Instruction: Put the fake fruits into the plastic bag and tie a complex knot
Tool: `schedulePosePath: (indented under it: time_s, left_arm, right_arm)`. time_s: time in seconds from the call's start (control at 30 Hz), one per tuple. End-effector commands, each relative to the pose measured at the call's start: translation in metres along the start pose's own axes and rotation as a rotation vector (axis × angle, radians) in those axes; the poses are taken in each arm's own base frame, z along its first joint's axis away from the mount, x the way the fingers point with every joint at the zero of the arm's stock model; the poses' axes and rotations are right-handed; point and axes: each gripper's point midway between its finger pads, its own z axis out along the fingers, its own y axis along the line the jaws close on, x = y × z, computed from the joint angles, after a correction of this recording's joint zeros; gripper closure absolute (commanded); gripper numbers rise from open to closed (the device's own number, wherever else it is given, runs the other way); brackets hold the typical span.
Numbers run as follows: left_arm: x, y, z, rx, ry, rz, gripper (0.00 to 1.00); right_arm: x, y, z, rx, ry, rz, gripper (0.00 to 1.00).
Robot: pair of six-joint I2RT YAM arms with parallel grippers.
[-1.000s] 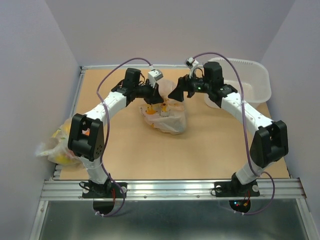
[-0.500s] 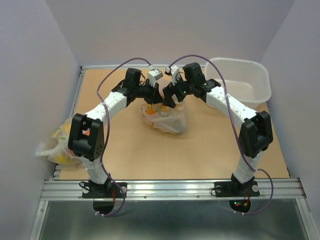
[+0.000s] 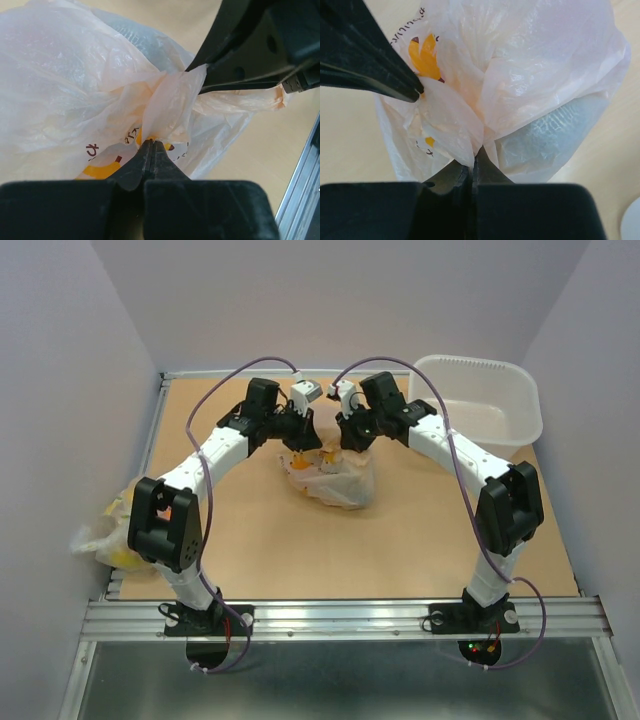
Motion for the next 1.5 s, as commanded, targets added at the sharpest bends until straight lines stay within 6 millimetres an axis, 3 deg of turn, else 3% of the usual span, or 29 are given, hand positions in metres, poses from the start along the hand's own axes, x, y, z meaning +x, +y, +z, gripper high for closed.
schedulePosePath:
  time_s: [0.0,0.23,0.37,0.5,0.53,0.6,0.63,0.7,0.77,0.8,0.87,0.9,1.0,1.07,1.13,1.17,1.23,1.33,1.47]
  left_arm:
    - [0.011,-0.007,-0.01,-0.033,0.02,0.038,1.0]
    - [0.023,-0.008,0.011,-0.12,0.061,0.061,1.0]
    - [0.035,0.003,0.03,-0.17,0.078,-0.035,1.0]
    - [0.044,0.001,0.046,-0.152,0.046,-0.212,1.0]
    - [0.029,-0.011,0.052,-0.061,-0.024,-0.23,1.0]
    - [0.032,-0.019,0.055,-0.009,-0.066,-0.377,1.0]
    - [0.01,-0.031,0.054,0.082,-0.157,-0.353,1.0]
    - [0.011,-0.04,0.053,0.143,-0.197,-0.425,1.0]
    - [0.003,-0.045,0.05,0.201,-0.259,-0.497,1.0]
    - [0.002,-0.045,0.048,0.211,-0.272,-0.513,1.0]
    - [0.003,-0.038,0.047,0.212,-0.29,-0.56,1.0]
    - [0.005,-0.031,0.045,0.199,-0.297,-0.572,1.0]
    - [0.004,-0.021,0.042,0.17,-0.313,-0.567,1.0]
    - [0.007,-0.018,0.042,0.141,-0.299,-0.568,1.0]
    - [0.011,-0.014,0.043,0.116,-0.281,-0.562,1.0]
    - [0.013,-0.014,0.043,0.112,-0.276,-0.555,1.0]
    - [0.013,-0.009,0.043,0.082,-0.268,-0.531,1.0]
    - [0.016,0.001,0.045,0.008,-0.236,-0.518,1.0]
    - [0.029,0.014,0.047,-0.106,-0.18,-0.501,1.0]
  right_arm:
    - [-0.029,0.012,-0.01,-0.024,-0.063,0.118,1.0]
    - [-0.052,0.027,-0.011,-0.097,-0.127,0.301,0.99]
    - [-0.054,0.042,-0.017,-0.175,-0.156,0.3,1.0]
    - [-0.05,0.053,-0.021,-0.218,-0.164,0.326,0.99]
    - [-0.047,0.056,-0.019,-0.24,-0.16,0.336,0.99]
    - [-0.045,0.057,-0.016,-0.249,-0.16,0.353,1.0]
    - [-0.042,0.06,-0.015,-0.26,-0.153,0.356,1.0]
    - [-0.038,0.063,-0.015,-0.277,-0.154,0.354,1.0]
    - [-0.034,0.069,-0.016,-0.307,-0.152,0.342,0.92]
    - [-0.032,0.068,-0.018,-0.309,-0.151,0.34,0.77]
    - [-0.037,0.06,-0.031,-0.306,-0.18,0.346,0.59]
    - [-0.039,0.054,-0.038,-0.295,-0.195,0.348,0.45]
    - [-0.067,0.022,-0.075,-0.234,-0.303,0.343,0.36]
    - [-0.075,-0.009,-0.097,-0.185,-0.358,0.377,0.39]
    - [-0.078,-0.036,-0.111,-0.134,-0.392,0.423,0.53]
    - [-0.075,-0.042,-0.11,-0.115,-0.389,0.434,0.55]
    - [-0.059,-0.05,-0.093,-0.094,-0.35,0.424,0.66]
    - [-0.041,-0.049,-0.067,-0.151,-0.293,0.442,0.75]
    - [-0.023,-0.038,-0.042,-0.217,-0.236,0.428,0.76]
